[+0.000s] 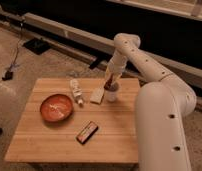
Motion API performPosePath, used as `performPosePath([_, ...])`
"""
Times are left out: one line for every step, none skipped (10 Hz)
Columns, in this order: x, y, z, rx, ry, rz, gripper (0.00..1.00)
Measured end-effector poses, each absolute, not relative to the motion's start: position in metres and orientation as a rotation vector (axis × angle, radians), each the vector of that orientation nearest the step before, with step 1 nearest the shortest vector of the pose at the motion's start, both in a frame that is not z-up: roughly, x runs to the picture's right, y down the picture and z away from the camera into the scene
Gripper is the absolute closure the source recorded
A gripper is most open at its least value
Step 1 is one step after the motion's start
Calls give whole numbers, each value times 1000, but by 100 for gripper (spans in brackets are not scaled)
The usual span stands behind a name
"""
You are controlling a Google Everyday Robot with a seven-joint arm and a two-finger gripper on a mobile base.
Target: Place the pepper in the ceramic cup
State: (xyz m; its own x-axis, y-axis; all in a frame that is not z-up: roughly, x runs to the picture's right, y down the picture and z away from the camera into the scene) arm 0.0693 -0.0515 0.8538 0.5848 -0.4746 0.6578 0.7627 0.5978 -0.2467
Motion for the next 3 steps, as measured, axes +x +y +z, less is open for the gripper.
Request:
performPosePath([67,-52,854,-549,-578,-767,50])
performPosePath([66,-53,855,-548,-579,-769,50])
performPosePath([65,-53,855,-549,-579,-770,50])
